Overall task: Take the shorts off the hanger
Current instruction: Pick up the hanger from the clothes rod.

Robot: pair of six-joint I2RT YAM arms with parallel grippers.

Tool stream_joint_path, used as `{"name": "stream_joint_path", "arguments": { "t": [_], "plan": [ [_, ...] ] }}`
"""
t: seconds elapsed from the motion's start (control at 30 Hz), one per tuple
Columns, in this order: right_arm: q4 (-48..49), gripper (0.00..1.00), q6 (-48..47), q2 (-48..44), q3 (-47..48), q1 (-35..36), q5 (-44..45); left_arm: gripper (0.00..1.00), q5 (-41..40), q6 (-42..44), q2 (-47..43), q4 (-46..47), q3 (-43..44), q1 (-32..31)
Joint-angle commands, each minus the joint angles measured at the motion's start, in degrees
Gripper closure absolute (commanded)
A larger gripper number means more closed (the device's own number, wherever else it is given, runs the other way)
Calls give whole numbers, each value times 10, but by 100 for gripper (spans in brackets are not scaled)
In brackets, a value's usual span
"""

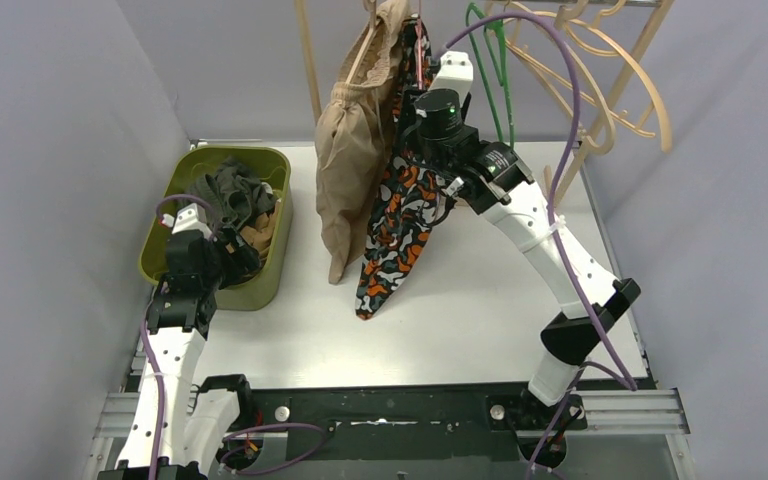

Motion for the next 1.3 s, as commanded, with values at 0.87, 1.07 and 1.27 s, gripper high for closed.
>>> {"name": "stream_joint_path", "arguments": {
  "t": [0.87,1.07,1.27],
  "plan": [
    [254,100,-175,-121,-133,-24,75,26,20,4,5,37,2,4],
    [226,100,-132,-144,-167,-23,59,26,21,4,7,37,3,4],
    [187,100,-62,-200,-260,-23,12,26,21,4,6,37,3,4]
  ]
}}
